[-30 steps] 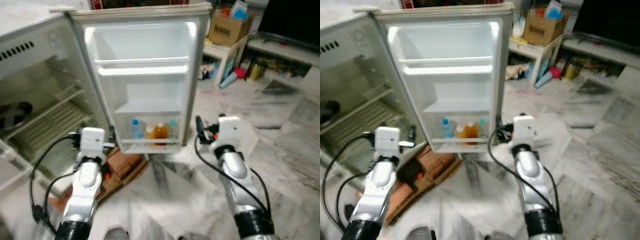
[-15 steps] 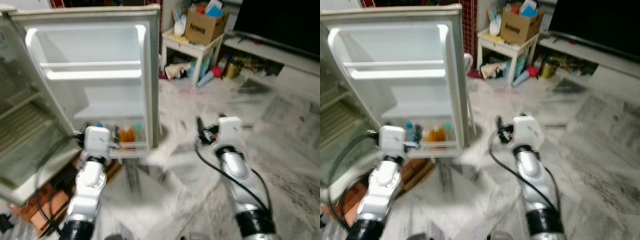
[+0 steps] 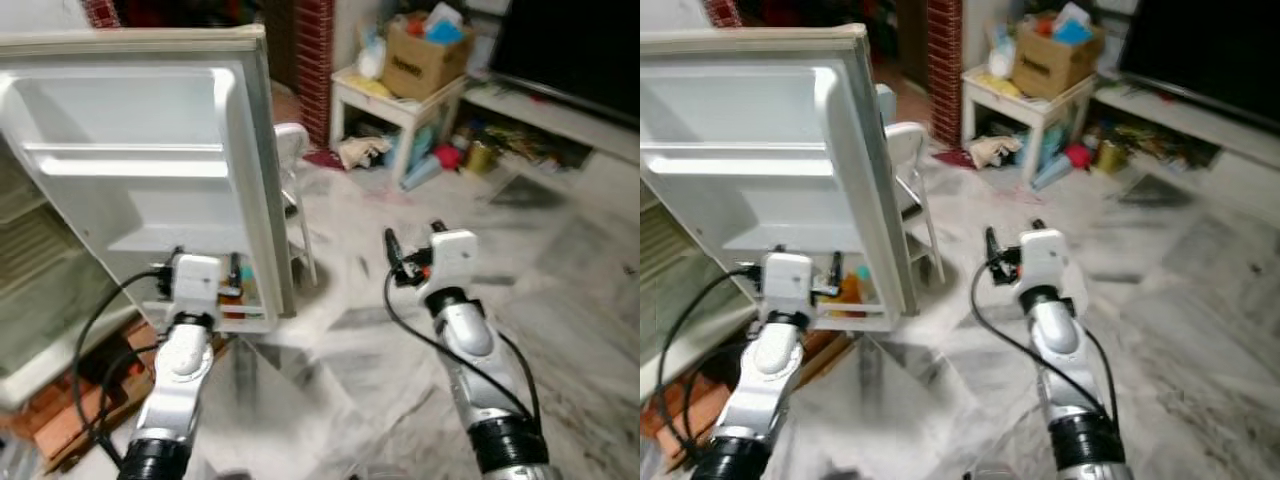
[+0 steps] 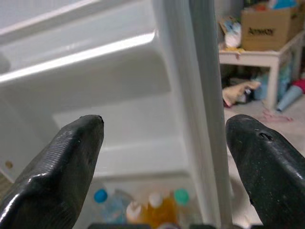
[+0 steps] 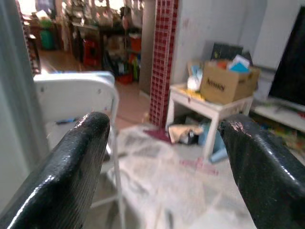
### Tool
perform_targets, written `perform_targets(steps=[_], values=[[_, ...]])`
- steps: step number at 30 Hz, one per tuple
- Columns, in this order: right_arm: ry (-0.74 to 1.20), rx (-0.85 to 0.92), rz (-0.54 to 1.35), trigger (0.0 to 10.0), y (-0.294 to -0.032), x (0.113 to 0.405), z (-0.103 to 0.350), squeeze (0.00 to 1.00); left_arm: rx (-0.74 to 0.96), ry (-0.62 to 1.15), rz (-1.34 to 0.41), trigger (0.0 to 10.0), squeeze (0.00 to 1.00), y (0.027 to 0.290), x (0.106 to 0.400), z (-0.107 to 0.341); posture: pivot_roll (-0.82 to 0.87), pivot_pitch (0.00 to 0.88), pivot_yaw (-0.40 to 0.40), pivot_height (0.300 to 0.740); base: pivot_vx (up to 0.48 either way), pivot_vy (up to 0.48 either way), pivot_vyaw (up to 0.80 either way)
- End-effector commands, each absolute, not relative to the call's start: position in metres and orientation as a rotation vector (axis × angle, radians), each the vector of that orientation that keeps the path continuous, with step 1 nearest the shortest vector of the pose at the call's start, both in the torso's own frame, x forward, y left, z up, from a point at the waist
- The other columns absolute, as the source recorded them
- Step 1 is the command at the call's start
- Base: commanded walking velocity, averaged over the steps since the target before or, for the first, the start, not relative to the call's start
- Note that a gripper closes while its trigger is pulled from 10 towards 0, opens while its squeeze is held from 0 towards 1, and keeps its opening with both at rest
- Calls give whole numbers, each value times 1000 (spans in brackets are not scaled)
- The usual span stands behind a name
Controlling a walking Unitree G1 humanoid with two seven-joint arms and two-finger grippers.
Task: Restocking fridge
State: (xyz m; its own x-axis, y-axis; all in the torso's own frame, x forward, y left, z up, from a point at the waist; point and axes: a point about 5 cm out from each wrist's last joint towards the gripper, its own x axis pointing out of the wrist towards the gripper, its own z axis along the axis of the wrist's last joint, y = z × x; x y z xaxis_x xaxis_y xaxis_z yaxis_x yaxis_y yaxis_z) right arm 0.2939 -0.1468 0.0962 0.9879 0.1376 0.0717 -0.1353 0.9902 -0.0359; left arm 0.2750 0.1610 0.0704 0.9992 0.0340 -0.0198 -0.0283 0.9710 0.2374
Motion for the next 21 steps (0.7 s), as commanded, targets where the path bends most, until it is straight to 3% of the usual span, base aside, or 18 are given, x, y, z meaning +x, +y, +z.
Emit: perform_targets(steps=[1,5,19,21], values=[[-86,-10,171,10000,-137,295,99,0,252,25,60,10000,0,168,275,71,-32,0,5,740,337,-337,0],[-116,-47,206,10000,-134,293,101,0,245,30,68,10000,0,168,273,71,-34,0,4,740,325,-350,0],[-125,-37,294,10000,-124,288,100,0,234,20,138,10000,0,176,273,74,-33,0,0,740,326,-348,587],[-124,-37,299,10000,-123,288,99,0,242,25,151,10000,0,178,271,73,-31,0,-1,740,139,0,606]])
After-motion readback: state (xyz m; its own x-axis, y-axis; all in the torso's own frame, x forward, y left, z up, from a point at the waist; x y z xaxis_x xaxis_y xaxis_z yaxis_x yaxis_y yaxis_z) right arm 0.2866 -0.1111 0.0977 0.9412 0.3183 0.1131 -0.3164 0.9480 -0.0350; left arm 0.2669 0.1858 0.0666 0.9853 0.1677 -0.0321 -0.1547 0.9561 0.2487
